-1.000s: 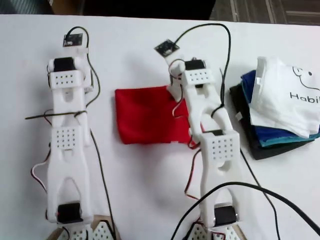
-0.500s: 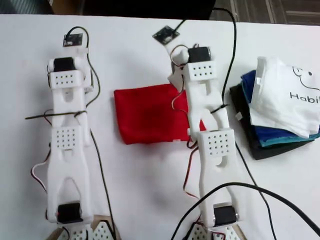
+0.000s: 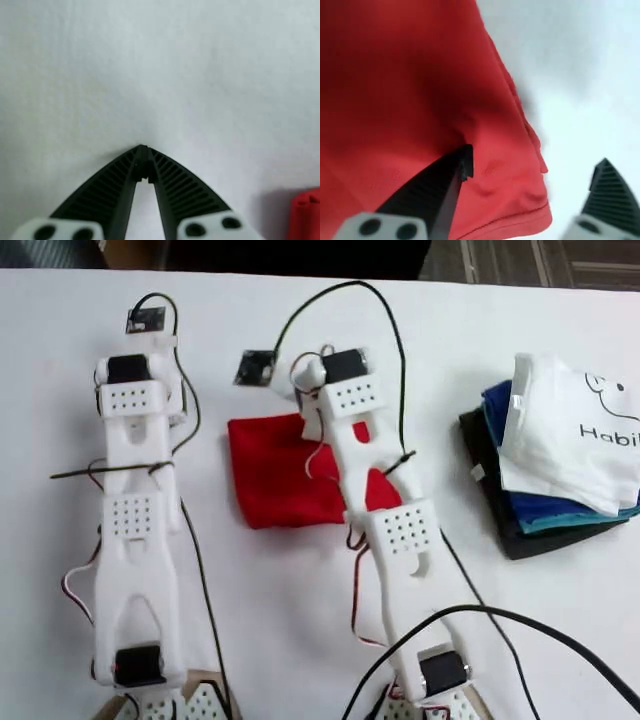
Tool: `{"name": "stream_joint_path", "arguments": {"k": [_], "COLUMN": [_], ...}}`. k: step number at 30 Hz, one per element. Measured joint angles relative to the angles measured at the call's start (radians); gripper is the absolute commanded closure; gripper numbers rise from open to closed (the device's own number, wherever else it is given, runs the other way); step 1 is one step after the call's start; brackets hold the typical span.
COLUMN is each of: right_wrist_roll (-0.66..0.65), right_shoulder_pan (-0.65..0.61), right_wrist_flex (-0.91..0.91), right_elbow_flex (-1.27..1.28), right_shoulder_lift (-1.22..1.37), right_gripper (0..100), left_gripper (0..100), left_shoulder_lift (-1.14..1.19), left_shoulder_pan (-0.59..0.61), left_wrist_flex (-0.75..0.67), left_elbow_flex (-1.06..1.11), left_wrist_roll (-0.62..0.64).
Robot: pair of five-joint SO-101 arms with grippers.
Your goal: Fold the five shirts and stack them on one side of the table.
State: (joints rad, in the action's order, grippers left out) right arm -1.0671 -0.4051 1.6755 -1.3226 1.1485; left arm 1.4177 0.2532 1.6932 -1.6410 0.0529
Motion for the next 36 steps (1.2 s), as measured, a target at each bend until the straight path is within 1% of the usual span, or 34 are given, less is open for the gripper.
{"name": "stream_joint_path", "arguments": {"k": [5, 8, 15, 16, 17, 18, 20, 21, 22, 23, 24, 26, 28, 31, 33, 36], "right_wrist_roll": [-0.075, -0.086, -0.091, -0.104, -0.13, -0.153, -0.187, -0.198, -0.203, -0.206, -0.206, -0.195, -0.137, 0.003, 0.135, 0.385], "right_shoulder_pan": [-0.037, -0.034, -0.037, -0.037, -0.041, -0.046, -0.046, -0.044, -0.044, -0.046, -0.044, -0.031, -0.018, 0.009, 0.032, 0.084], "right_wrist_flex": [-0.038, -0.071, -0.055, -0.031, -0.009, -0.003, 0.003, 0.005, 0.005, 0.005, 0.005, 0.005, 0.005, 0.005, 0.008, 0.015], "right_elbow_flex": [0.0, -0.005, -0.041, -0.041, -0.043, -0.037, -0.031, -0.031, -0.031, -0.029, -0.028, -0.028, -0.028, -0.028, -0.023, -0.011], "right_shoulder_lift": [0.041, 0.08, 0.12, 0.12, 0.121, 0.121, 0.121, 0.121, 0.121, 0.121, 0.121, 0.121, 0.121, 0.121, 0.12, 0.106], "right_gripper": [60.5, 60.5, 61.6, 64.6, 70.2, 78.4, 98.0, 98.2, 94.3, 94.7, 97.5, 97.4, 97.8, 97.8, 97.8, 97.8], "left_gripper": [97, 97, 97, 97, 97, 97, 97, 97, 97, 97, 97, 97, 97, 97, 97, 97], "left_shoulder_lift": [0.0, 0.0, 0.0, 0.0, 0.0, 0.0, 0.0, 0.0, 0.0, 0.0, 0.0, 0.0, 0.0, 0.0, 0.0, 0.0], "left_shoulder_pan": [0.0, 0.0, 0.0, 0.0, 0.0, 0.0, 0.0, 0.0, 0.0, 0.0, 0.0, 0.0, 0.0, 0.0, 0.0, 0.0], "left_wrist_flex": [0.0, 0.0, 0.0, 0.0, 0.0, 0.0, -0.002, -0.002, -0.002, -0.002, -0.002, -0.002, -0.002, -0.002, -0.002, -0.002], "left_elbow_flex": [0.0, 0.0, 0.0, 0.0, 0.0, 0.0, 0.0, 0.0, 0.0, 0.0, 0.0, 0.0, 0.0, 0.0, 0.0, 0.0], "left_wrist_roll": [0.0, 0.0, 0.0, 0.0, 0.0, 0.0, 0.0, 0.0, 0.0, 0.0, 0.0, 0.0, 0.0, 0.0, 0.0, 0.0]}}
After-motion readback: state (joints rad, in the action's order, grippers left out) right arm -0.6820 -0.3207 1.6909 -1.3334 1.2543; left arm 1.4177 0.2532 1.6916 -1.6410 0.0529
